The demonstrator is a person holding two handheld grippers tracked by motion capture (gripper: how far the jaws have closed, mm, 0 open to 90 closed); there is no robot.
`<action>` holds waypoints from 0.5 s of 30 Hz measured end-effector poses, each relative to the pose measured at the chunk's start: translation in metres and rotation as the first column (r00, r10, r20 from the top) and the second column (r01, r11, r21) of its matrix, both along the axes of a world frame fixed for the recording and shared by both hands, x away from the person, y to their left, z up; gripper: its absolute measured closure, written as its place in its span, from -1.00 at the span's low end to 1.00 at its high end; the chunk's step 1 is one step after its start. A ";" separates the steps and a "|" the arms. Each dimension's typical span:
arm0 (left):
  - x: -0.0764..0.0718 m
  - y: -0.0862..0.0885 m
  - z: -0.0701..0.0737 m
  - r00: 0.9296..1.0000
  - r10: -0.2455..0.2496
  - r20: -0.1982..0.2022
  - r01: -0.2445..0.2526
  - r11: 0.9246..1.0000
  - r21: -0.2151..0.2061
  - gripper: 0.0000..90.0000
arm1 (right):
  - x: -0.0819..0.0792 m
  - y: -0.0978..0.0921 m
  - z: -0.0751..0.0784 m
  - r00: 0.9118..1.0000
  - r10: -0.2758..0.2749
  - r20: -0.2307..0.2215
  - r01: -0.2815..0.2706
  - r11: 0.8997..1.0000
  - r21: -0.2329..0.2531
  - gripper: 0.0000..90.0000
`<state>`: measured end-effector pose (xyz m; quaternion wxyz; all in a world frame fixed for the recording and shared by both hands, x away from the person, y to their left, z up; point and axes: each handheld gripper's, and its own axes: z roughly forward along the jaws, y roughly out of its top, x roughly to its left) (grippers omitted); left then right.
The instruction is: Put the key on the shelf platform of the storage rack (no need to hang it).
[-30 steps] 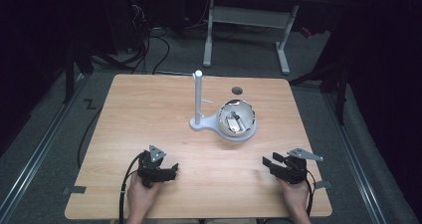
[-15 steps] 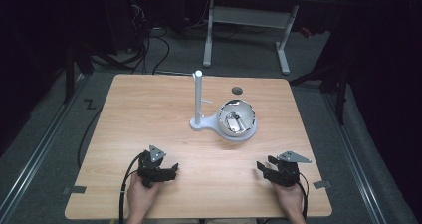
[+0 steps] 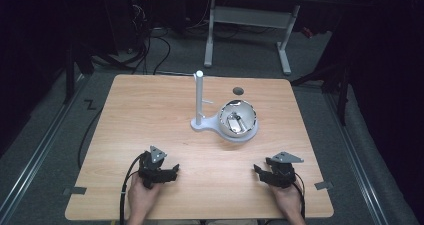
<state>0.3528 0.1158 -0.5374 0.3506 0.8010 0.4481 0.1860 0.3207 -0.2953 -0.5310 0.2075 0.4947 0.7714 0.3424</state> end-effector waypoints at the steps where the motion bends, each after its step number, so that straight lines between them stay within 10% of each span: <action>1: 0.000 0.000 0.000 1.000 0.000 0.000 0.000 1.000 0.000 -0.66 | 0.000 0.001 0.000 1.000 0.000 0.000 0.000 1.000 -0.006 -0.10; 15: 0.000 0.000 0.000 1.000 -0.001 0.001 0.001 1.000 0.001 -0.66 | -0.001 0.004 0.000 1.000 0.015 0.005 -0.015 0.999 -0.038 -0.18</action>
